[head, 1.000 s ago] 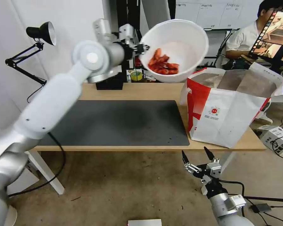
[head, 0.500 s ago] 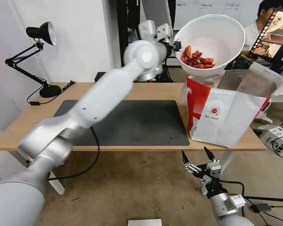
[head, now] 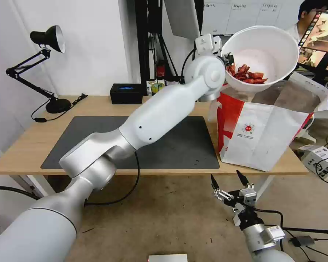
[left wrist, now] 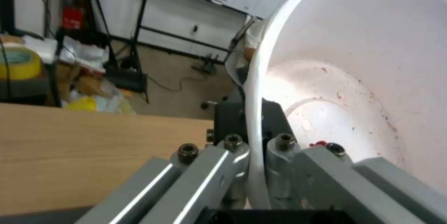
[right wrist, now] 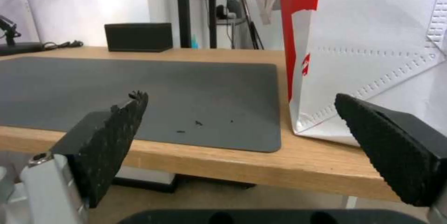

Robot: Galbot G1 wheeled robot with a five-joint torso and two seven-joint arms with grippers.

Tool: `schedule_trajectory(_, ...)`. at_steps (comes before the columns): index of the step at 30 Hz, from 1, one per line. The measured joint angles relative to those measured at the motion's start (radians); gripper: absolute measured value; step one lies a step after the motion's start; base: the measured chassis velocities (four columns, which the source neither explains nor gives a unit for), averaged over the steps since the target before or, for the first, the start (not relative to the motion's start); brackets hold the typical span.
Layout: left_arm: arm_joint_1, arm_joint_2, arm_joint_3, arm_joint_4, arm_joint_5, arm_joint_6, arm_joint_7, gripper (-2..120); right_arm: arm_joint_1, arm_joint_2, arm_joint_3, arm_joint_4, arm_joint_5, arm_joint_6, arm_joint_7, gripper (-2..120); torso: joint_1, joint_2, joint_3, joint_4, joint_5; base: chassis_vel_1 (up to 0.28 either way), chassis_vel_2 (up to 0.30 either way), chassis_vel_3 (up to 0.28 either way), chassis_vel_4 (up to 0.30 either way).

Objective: Pick up the trash from the table and place it into the takeout bag.

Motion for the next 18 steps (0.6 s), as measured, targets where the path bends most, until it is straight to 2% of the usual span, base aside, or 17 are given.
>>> schedule_trajectory(10,0.024,0.004,0.086,-0.002,0.103,-0.053,0.003,0,0.000,0.000,0.000,0.000,0.000,0.000,0.000,100,0.000,0.000,0.000,0.0000,-0.0001,0.000,0.000,0.000,0.000)
schedule_trajectory(18,0.013,0.004,0.114,0.013,0.166,-0.081,0.003,0,0.000,0.000,0.000,0.000,0.000,0.000,0.000,100,0.000,0.000,0.000,0.0000,-0.0001,0.000,0.000,0.000,0.000)
